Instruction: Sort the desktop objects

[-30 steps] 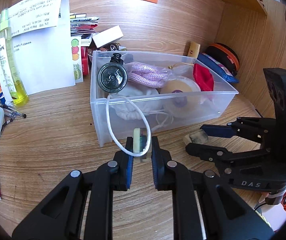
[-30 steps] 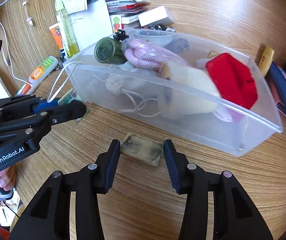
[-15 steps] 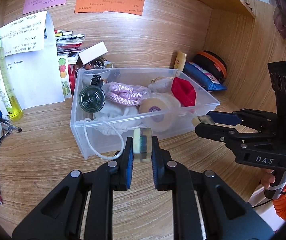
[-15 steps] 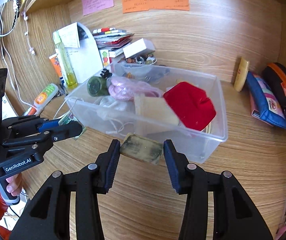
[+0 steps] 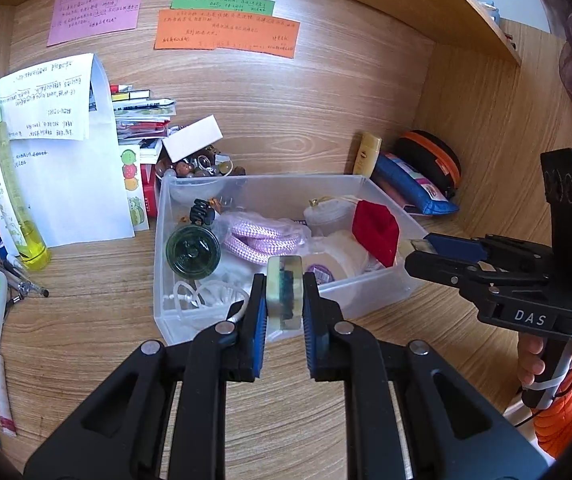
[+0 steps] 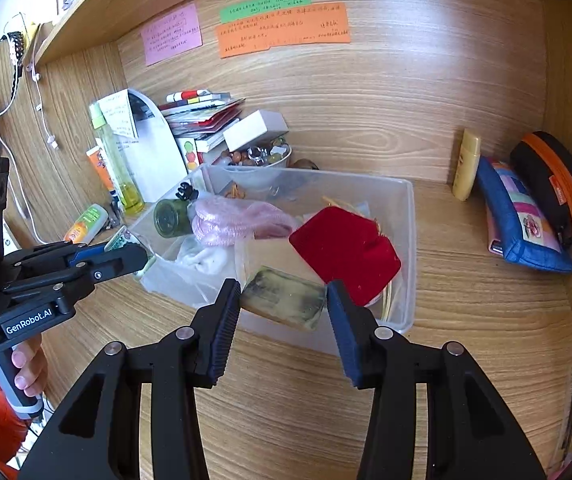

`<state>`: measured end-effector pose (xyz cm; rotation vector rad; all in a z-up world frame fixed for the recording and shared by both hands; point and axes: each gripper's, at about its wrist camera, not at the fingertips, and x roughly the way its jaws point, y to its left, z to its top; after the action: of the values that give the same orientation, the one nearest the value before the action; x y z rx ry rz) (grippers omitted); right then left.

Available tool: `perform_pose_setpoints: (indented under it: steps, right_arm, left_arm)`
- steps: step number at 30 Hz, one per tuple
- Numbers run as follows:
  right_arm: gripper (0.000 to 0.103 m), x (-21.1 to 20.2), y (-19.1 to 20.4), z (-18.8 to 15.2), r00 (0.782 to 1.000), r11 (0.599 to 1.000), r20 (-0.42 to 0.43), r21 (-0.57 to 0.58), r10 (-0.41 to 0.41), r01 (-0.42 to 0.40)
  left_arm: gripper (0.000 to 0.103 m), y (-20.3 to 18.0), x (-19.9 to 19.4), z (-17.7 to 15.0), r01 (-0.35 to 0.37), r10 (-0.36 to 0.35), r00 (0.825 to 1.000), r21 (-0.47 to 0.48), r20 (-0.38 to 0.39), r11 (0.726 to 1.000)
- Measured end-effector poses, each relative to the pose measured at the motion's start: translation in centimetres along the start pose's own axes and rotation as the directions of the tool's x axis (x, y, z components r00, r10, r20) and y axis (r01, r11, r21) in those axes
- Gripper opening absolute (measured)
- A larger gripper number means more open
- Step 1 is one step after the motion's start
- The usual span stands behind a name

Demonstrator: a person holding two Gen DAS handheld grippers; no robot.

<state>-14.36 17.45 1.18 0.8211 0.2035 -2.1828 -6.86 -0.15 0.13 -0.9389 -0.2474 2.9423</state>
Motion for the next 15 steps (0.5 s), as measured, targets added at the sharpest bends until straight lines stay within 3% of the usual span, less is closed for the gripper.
perform_pose_setpoints:
  steps: [7,15]
  right_arm:
    - [0.041,1.8,-0.7,0.7,1.000,1.000,-0.003,0.011,-0.028,0.028]
    - [0.041,3.9,-1.7,0.5,0.999,0.999,-0.035,0.035,-0.008,0.009]
  left_arm:
    - [0.015,0.7,0.9,1.3,-0.008,0.008,1.000,-0.017,0.029,1.000]
    - [0.015,2.6,4.2,0.6,-0.018,0.015,0.999,-0.072,-0.044,0.997]
